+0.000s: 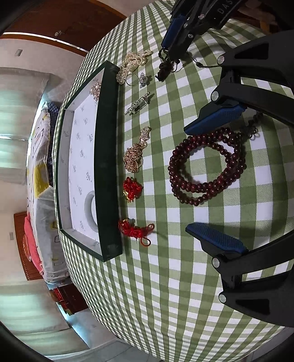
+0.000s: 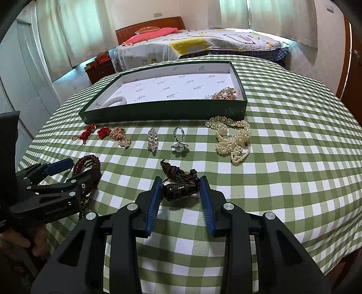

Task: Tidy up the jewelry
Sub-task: 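Grasp the dark red bead string with the left tool while the right tool holds the pendant, then carry the bead string with the left tool while the right tool carries the pendant into the tray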

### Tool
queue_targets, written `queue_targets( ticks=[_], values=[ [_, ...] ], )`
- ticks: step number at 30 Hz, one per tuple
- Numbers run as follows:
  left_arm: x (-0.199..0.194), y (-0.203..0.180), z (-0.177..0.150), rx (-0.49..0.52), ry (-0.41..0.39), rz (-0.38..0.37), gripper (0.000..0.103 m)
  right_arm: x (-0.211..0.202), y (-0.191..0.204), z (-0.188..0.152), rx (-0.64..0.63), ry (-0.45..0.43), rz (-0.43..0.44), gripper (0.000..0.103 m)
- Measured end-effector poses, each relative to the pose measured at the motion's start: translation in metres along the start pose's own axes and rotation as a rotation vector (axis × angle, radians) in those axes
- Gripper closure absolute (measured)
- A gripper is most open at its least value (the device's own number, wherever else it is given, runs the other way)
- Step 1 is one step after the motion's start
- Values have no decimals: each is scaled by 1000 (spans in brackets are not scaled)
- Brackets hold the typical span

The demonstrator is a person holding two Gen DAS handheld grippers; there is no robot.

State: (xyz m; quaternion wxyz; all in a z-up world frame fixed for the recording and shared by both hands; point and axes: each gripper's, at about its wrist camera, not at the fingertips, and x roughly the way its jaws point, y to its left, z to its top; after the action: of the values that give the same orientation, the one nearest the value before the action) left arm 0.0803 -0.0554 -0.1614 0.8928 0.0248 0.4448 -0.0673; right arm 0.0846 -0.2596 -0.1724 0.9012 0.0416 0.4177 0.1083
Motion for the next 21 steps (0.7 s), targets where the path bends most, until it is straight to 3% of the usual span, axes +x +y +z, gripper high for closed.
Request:
queue_targets(
  ticks=[2,5,7,10,21],
  values=[
    [-1,-1,-2,13,-2,18,33,0,0,0,0,0,0,70],
    [-5,1,-5,23,-13,15,51,0,0,0,0,0,1,70],
    [-7,3,-6,25,-23,-5,69,0,1,0,-2,0,2,70],
    [-8,11,-5,0,-30,-56,86,0,4,0,-6,0,3,70],
    [-16,16,1,-23,-64,-102,91,-5,8,3,-7,-23,6,70]
  ],
)
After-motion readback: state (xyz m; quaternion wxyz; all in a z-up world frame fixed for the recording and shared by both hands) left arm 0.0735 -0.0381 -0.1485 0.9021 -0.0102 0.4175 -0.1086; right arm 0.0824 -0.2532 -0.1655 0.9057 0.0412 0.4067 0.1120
